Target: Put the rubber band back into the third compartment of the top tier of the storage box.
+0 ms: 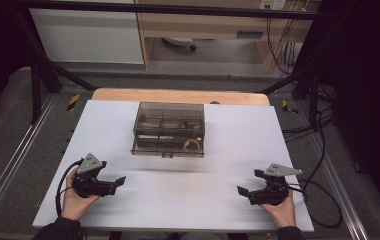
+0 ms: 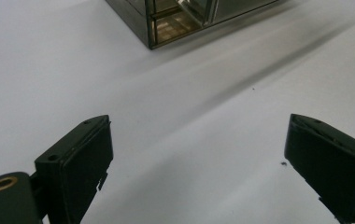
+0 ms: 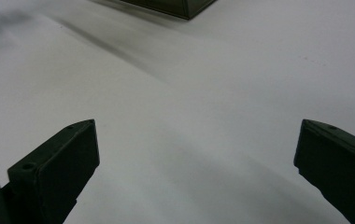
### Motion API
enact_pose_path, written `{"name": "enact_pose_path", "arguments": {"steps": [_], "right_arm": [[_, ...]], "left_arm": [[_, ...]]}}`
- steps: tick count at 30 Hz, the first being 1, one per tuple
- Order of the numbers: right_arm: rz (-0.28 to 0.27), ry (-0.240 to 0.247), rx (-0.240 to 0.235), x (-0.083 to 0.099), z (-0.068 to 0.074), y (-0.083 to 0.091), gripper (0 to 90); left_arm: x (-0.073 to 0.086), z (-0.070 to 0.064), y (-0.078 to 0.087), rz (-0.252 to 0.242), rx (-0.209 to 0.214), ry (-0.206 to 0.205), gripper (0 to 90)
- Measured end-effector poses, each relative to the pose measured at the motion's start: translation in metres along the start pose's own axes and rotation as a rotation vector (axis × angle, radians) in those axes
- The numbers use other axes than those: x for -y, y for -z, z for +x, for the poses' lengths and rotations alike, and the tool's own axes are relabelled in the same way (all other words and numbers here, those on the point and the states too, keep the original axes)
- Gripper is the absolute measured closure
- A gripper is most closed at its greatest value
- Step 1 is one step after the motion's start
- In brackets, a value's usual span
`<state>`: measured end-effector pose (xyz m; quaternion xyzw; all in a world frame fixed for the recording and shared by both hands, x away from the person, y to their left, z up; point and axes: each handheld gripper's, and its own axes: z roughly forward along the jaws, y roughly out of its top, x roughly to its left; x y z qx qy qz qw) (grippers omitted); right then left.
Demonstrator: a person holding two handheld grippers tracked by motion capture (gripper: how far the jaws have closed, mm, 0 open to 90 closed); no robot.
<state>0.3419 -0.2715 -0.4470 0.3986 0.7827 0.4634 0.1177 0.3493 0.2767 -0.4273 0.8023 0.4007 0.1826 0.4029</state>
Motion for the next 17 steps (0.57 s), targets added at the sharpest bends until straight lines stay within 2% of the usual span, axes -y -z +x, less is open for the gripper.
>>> {"name": "enact_pose_path", "arguments": {"steps": [7,17], "right_arm": [[0.007,0.002,0.0,0.0,0.0,-0.001,0.7],[0.01,0.001,-0.002,0.0,0.0,-0.001,0.7]], "left_arm": [[0.009,0.003,-0.003,0.005,0.013,-0.003,7.5],[0.012,0.003,-0.006,0.008,0.017,-0.001,7.4]]}}
